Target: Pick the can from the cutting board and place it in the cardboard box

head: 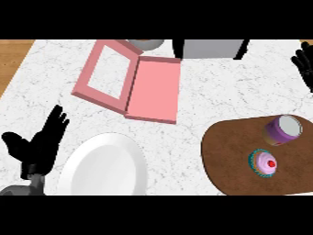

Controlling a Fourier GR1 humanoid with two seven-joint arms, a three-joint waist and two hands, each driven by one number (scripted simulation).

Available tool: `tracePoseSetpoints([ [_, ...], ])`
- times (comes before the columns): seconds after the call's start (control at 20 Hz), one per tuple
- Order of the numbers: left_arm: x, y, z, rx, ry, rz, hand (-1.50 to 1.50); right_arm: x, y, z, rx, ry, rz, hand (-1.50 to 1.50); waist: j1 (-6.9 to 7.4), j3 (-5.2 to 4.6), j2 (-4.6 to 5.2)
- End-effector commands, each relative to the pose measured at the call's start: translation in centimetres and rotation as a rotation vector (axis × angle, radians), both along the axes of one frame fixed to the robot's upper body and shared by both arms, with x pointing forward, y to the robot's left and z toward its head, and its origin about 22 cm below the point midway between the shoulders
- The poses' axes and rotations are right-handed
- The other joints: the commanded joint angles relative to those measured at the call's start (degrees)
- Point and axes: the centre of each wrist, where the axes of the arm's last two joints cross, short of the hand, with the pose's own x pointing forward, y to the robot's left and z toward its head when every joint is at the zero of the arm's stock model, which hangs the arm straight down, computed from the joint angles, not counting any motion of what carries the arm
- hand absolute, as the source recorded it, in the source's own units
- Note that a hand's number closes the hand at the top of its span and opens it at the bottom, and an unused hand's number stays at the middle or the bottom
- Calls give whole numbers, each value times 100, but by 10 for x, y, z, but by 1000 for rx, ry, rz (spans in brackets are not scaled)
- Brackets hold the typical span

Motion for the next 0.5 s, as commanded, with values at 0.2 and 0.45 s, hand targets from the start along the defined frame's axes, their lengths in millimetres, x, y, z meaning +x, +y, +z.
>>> tracePoseSetpoints([
  [0.2, -4, 42, 19, 359, -74, -44, 0, -62, -83, -40, 88, -286, -462, -150, -932, -74, -5],
  [0.45, -9, 48, 14, 406, -46, -67, 0, -115, -125, -99, 182, -327, -987, -150, -1115, -66, 99],
])
